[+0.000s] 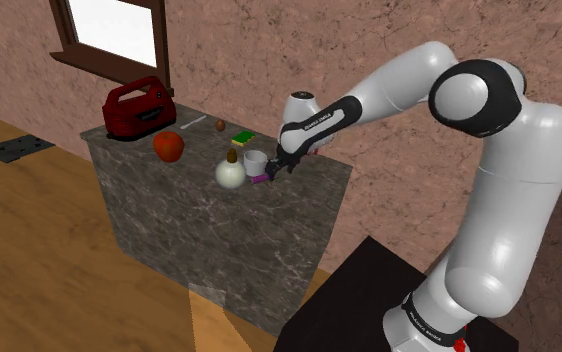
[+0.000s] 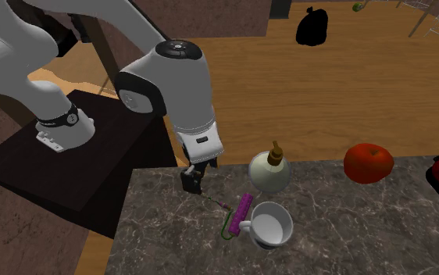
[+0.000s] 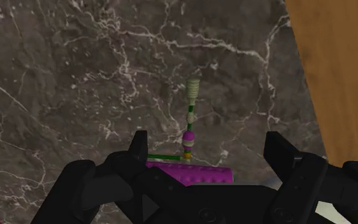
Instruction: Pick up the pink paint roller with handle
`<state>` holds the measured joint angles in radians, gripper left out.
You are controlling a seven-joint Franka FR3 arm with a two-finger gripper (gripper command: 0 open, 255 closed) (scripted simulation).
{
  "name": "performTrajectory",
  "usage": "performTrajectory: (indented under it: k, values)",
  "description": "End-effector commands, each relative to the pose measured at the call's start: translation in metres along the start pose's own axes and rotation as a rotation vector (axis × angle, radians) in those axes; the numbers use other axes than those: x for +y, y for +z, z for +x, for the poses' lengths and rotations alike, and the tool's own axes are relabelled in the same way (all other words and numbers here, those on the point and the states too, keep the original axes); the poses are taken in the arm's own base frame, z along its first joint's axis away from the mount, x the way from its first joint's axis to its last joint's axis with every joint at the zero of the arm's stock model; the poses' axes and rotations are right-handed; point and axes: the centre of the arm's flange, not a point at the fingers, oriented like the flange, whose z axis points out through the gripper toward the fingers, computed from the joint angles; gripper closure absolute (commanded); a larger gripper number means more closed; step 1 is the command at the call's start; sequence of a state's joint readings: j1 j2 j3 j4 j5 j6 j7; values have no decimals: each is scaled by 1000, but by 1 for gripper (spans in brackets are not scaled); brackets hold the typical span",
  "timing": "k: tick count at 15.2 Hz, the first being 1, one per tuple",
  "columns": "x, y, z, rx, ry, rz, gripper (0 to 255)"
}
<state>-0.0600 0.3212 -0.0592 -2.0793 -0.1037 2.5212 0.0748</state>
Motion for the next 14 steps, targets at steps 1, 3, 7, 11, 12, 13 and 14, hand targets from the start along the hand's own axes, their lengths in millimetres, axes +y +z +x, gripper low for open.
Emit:
performTrajectory:
  k: [1, 3, 7, 11, 12, 13, 14]
  values:
    - [1, 21, 16, 5, 12, -5, 0]
    - [4, 41, 31, 9, 25, -9, 0]
    - [6, 70, 43, 14, 36, -13, 0]
    - [4, 91, 41, 14, 36, -13, 0]
    - [4, 96, 40, 14, 36, -13, 0]
    - [4, 99, 40, 14, 36, -13, 0]
    - [4, 99, 40, 14, 36, -13, 0]
